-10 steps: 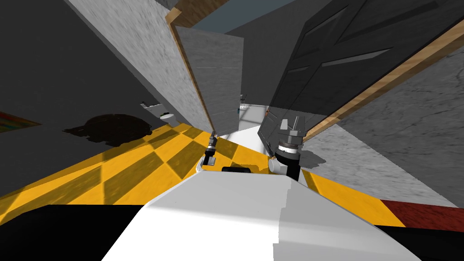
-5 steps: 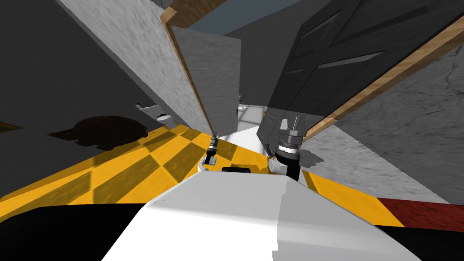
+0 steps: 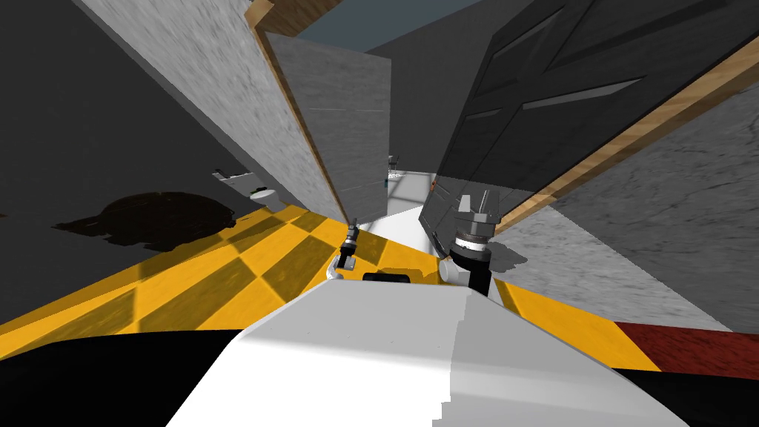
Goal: Push the door open
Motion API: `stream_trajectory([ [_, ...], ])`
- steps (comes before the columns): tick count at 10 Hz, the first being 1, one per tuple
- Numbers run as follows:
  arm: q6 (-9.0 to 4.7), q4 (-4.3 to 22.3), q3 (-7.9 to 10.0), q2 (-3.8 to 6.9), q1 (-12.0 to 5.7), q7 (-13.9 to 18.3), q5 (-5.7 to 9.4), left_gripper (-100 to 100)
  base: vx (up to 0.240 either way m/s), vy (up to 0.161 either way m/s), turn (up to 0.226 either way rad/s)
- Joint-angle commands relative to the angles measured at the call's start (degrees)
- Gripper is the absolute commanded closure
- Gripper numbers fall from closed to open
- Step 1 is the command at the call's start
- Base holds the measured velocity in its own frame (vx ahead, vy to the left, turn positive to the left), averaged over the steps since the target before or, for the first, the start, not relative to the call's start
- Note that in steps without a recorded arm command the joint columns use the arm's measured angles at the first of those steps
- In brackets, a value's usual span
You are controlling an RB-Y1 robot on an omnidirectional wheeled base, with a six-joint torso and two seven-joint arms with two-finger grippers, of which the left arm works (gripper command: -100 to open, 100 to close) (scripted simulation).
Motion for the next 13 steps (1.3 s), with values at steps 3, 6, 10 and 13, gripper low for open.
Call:
stream_trajectory([
  [3,-1.15,5.1,0.12,-0.2,-2.02,0.0,-0.37,-100,0.085,-0.013,-0.049],
  [6,-2.43,10.7,0.27,-0.67,-4.52,0.0,-0.83,-100,0.079,-0.012,-0.054],
  [10,-3.67,16.3,0.41,-1.21,-6.92,-0.1,-1.27,-100,0.077,-0.004,-0.041],
  [13,-4.81,21.7,0.54,-1.88,-9.12,-0.1,-1.67,-100,0.101,-0.006,-0.054],
])
